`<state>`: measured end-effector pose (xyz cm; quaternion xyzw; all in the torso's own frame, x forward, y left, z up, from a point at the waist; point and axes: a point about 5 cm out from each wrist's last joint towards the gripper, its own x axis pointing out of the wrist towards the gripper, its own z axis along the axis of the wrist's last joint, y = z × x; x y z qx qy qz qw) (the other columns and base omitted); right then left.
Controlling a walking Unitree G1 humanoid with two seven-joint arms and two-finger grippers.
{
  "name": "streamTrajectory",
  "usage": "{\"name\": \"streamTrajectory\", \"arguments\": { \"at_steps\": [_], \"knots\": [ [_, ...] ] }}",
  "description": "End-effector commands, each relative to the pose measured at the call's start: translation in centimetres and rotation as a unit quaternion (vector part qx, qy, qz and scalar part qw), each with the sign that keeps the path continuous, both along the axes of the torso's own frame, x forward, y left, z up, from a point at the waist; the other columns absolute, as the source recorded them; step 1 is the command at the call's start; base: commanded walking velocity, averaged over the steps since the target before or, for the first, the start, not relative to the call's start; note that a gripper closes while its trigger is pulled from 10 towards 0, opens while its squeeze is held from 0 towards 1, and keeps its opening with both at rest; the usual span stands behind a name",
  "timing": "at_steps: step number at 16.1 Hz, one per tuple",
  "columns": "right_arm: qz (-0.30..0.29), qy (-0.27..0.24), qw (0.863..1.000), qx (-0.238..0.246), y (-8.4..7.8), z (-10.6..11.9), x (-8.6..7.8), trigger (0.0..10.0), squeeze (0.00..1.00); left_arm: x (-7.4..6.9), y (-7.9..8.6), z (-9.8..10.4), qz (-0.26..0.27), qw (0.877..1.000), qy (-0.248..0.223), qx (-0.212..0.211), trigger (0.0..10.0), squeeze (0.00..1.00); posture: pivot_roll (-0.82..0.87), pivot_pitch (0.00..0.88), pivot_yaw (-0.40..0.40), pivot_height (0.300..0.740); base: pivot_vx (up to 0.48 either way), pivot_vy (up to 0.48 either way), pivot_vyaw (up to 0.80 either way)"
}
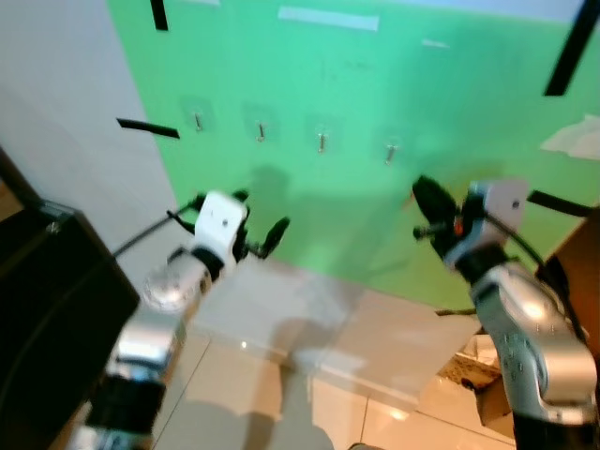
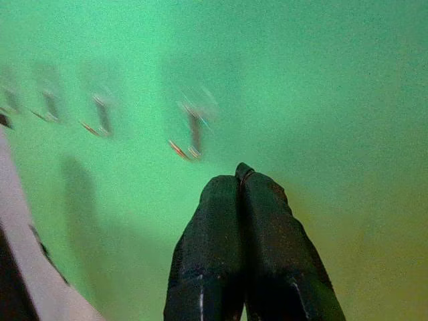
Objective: Hang keys on a hook
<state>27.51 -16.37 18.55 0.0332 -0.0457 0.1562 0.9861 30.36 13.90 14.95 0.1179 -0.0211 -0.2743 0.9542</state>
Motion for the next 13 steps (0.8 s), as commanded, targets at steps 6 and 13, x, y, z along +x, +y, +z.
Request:
{"name": "streamTrajectory", "arguments": {
  "at_steps": [6, 13],
  "knots": [
    [0.026, -0.003, 1.0, 0.012, 0.7, 1.3, 0.5, 10.0, 0.0, -1.4, -0.9, 0.1, -0.147, 0.987, 0.071, -0.013, 10.0, 0.0, -0.11, 0.0, 0.003, 0.74, 0.0, 0.0, 0.0],
    [0.005, -0.009, 1.0, 0.008, 1.4, 2.0, 1.4, 10.0, 0.0, -2.0, -0.6, -0.1, -0.175, 0.98, 0.097, -0.017, 10.0, 0.0, -0.11, 0.0, 0.001, 0.74, 0.0, 0.0, 0.0]
  ]
}}
